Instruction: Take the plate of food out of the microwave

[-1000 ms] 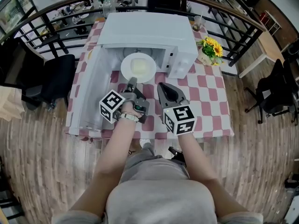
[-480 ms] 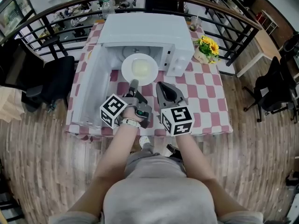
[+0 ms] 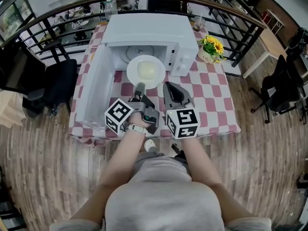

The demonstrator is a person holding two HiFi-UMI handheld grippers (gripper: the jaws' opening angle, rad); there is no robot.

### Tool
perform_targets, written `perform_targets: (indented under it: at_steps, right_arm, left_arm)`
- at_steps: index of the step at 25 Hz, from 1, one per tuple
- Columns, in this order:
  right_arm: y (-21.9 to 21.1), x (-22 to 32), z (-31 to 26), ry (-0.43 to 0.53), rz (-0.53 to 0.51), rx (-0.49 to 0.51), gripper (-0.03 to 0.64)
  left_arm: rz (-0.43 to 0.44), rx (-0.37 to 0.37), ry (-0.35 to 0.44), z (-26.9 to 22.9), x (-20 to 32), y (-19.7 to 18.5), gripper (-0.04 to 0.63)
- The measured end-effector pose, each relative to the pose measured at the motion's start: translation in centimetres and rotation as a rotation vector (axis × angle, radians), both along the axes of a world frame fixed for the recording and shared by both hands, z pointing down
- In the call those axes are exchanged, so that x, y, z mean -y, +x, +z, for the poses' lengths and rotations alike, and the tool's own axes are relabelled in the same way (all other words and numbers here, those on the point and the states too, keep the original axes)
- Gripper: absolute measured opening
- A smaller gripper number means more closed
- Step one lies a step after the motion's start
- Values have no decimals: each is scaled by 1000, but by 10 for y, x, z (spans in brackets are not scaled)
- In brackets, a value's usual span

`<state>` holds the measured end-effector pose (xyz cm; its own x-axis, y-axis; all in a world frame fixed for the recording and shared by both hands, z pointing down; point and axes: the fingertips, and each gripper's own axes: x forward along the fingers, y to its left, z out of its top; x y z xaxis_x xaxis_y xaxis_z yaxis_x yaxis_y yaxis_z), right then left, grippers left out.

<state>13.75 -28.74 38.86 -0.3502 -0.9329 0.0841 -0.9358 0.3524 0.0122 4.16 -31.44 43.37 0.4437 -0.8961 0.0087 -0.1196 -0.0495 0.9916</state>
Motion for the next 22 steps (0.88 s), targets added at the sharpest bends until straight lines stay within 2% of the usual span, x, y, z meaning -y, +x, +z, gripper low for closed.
perform_targets:
  at_steps: [7,22]
  right_arm:
    - [8,-13,-4,21,44,22,25]
    - [-2,-24,-4,18,39,2,25]
  left_arm:
    - [3,-7,29,-5,-16,1,17]
    - [12,-4,49,-11,-27,-3,18]
